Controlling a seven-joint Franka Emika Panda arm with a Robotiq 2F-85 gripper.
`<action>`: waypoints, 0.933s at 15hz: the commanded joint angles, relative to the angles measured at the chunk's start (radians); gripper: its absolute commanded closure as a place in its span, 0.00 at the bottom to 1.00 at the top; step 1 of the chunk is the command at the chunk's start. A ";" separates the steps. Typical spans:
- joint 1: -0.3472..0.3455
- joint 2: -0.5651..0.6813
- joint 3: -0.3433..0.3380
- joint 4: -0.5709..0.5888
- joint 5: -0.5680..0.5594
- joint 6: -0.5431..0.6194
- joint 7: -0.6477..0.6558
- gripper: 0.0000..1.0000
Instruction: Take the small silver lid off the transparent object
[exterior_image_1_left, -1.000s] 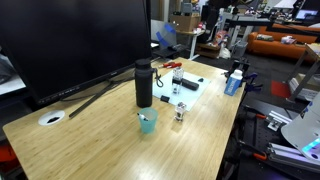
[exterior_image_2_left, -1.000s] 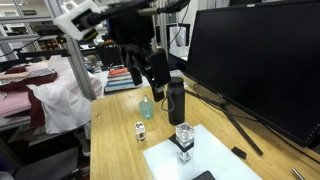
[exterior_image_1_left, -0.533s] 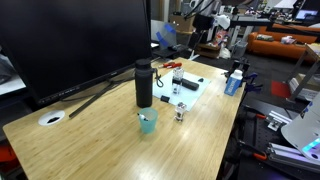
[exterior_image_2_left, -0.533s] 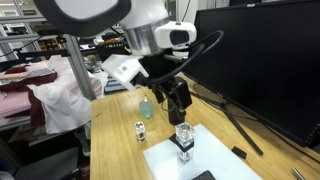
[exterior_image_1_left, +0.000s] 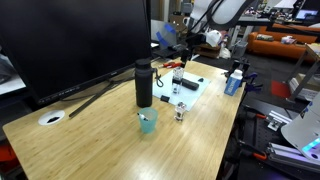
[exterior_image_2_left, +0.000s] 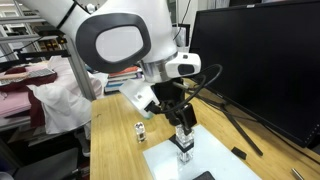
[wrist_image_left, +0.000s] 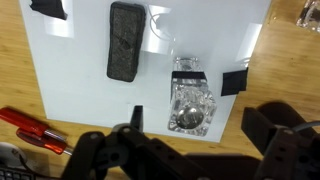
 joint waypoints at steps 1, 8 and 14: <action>-0.014 -0.004 0.014 0.001 0.001 -0.003 -0.001 0.00; -0.004 0.016 0.024 0.012 -0.061 0.008 0.046 0.00; 0.000 0.041 0.043 0.030 -0.062 -0.008 0.050 0.00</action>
